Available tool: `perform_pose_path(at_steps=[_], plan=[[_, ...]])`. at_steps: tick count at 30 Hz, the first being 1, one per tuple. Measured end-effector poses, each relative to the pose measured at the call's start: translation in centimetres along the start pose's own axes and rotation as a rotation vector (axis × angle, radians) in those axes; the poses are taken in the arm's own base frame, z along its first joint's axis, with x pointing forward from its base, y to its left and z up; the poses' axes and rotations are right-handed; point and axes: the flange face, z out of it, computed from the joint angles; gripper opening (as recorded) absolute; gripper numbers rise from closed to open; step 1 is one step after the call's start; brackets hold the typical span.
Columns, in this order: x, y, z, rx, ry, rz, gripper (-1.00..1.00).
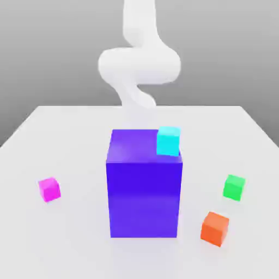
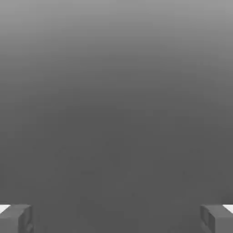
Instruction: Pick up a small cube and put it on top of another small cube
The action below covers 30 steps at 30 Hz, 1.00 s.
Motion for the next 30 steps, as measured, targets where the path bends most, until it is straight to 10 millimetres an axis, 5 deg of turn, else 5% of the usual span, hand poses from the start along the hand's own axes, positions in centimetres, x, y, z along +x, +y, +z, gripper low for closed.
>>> perform_pose_path(at_steps=[8, 15, 22, 30], plan=[[2.1, 10.1, 13.0, -0.258, -0.020, 0.171, 0.00], [1.6, 22.2, 20.8, -0.446, -0.069, 0.347, 0.00], [-2.1, 34.8, 25.1, -0.594, -0.141, 0.547, 0.00], [-10.1, 46.9, 26.3, -0.707, -0.239, 0.811, 0.00]])
